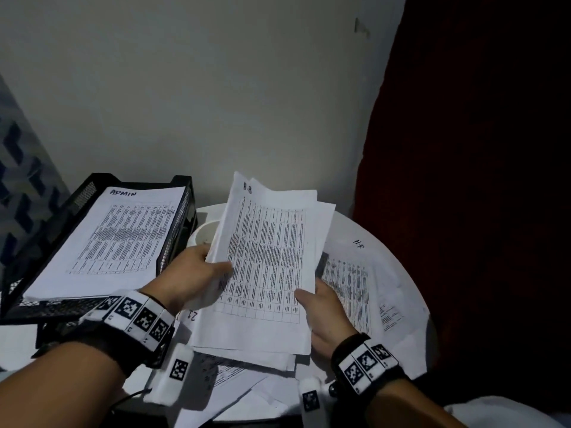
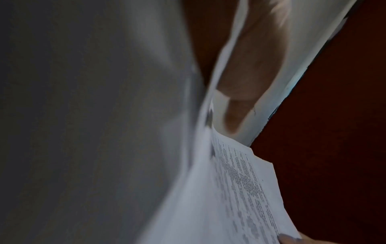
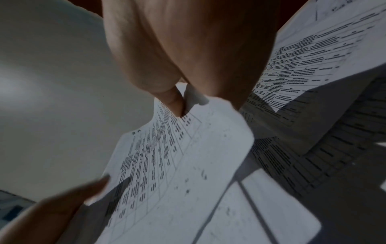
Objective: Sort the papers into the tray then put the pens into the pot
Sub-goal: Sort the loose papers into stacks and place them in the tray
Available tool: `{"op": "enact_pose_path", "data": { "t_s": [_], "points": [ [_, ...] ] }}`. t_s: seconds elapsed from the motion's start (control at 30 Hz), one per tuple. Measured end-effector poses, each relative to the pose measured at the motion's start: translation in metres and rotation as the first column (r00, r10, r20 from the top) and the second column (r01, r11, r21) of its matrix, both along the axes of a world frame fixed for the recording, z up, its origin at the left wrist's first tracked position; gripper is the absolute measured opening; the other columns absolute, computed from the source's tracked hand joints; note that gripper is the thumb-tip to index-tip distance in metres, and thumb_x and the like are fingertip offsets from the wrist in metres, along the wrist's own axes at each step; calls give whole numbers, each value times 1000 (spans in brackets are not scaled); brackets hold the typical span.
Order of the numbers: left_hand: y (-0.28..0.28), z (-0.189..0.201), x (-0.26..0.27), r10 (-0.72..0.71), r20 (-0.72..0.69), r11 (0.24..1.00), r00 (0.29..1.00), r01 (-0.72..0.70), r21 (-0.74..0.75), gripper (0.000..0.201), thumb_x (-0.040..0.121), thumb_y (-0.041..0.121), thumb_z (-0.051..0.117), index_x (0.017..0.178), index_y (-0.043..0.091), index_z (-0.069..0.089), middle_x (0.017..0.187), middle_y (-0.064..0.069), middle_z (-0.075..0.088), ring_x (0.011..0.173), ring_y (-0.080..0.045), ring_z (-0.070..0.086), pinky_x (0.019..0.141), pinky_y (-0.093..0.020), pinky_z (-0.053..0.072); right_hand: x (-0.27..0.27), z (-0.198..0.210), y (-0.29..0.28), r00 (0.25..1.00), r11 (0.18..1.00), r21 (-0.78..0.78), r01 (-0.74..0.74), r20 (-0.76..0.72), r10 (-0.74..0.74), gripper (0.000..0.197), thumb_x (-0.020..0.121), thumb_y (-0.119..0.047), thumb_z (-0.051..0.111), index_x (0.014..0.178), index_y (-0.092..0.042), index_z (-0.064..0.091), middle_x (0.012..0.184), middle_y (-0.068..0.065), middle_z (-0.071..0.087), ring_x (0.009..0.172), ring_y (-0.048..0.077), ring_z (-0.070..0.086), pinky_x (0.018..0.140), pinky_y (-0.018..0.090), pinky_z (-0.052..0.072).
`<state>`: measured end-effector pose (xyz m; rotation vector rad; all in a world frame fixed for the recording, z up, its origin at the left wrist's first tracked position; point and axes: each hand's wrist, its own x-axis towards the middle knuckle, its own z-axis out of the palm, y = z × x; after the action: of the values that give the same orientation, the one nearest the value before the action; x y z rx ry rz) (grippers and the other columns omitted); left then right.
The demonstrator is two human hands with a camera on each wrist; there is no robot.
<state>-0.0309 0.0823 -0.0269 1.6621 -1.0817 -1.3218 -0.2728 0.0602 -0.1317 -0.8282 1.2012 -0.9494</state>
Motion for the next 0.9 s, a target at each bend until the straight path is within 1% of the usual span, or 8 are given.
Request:
{"op": "enact_pose_path", "data": {
  "t_s": [0.13, 0.23, 0.3, 0.37, 0.47, 0.63, 0.73, 0.9],
  "points": [
    [-4, -4, 4, 71, 210, 996, 975, -57, -72, 12, 92, 4, 57, 95, 7, 68, 68, -16, 65, 52, -26, 60, 51, -32, 53, -31, -10, -18, 946, 990, -25, 136, -293, -137, 15, 98, -13, 63, 110, -9, 70, 109, 26, 70, 87, 27, 64, 79, 45, 54],
    [-8, -4, 13, 101, 256, 992, 961, -79, -95, 12, 93, 8, 56, 95, 10, 68, 71, -15, 66, 57, -26, 60, 55, -35, 51, -80, -29, -34, 732, 953, -18, 303, -635, -245, 42, 91, -24, 72, 130, -11, 65, 129, 21, 67, 108, 32, 67, 97, 43, 54],
    [-10, -5, 18, 105, 267, 992, 958, -80, -100, 15, 96, 7, 54, 100, 13, 67, 74, -17, 66, 58, -26, 58, 53, -34, 49, -110, -40, -37, 515, 939, 78, 336, -850, -114, 68, 85, -42, 75, 142, -11, 56, 141, 21, 59, 125, 42, 59, 106, 45, 50],
    [-11, -7, 24, 119, 290, 990, 949, -90, -110, 17, 96, 7, 55, 107, 14, 66, 77, -20, 68, 60, -26, 59, 55, -35, 49, -129, -52, -35, 453, 918, 162, 361, -891, -21, 89, 77, -50, 80, 147, -7, 46, 145, 24, 53, 130, 45, 53, 106, 48, 48],
    [-13, -8, 31, 145, 287, 986, 947, -116, -117, 18, 96, 6, 56, 111, 10, 65, 75, -16, 64, 60, -25, 57, 56, -35, 49, -134, -66, -31, 487, 908, 169, 383, -873, -43, 96, 75, -32, 87, 151, -5, 35, 140, 26, 55, 125, 45, 57, 104, 49, 50],
    [-12, -9, 34, 159, 314, 986, 936, -132, -106, 16, 96, 5, 57, 110, 8, 65, 73, -12, 61, 56, -24, 54, 48, -28, 46, -143, -71, -32, 435, 929, 83, 360, -896, -88, 34, 93, -9, 62, 125, 2, 65, 127, 23, 67, 116, 39, 64, 94, 36, 52],
    [-13, -8, 36, 162, 317, 986, 935, -138, -97, 22, 97, 6, 56, 118, 6, 64, 78, -13, 63, 62, -27, 60, 49, -31, 50, -139, -49, -35, 548, 919, -11, 394, -800, -244, 32, 95, 0, 58, 125, -2, 69, 131, 25, 66, 119, 42, 63, 100, 40, 51],
    [-17, -8, 36, 190, 351, 980, 917, -158, -118, 26, 96, 3, 54, 121, 4, 61, 76, -11, 61, 60, -24, 55, 51, -32, 49, -114, -1, -24, 798, 847, -51, 529, -309, -517, 34, 99, 10, 48, 121, -6, 69, 91, 8, 68, 73, 27, 64, 46, 20, 54]
  ]
}}
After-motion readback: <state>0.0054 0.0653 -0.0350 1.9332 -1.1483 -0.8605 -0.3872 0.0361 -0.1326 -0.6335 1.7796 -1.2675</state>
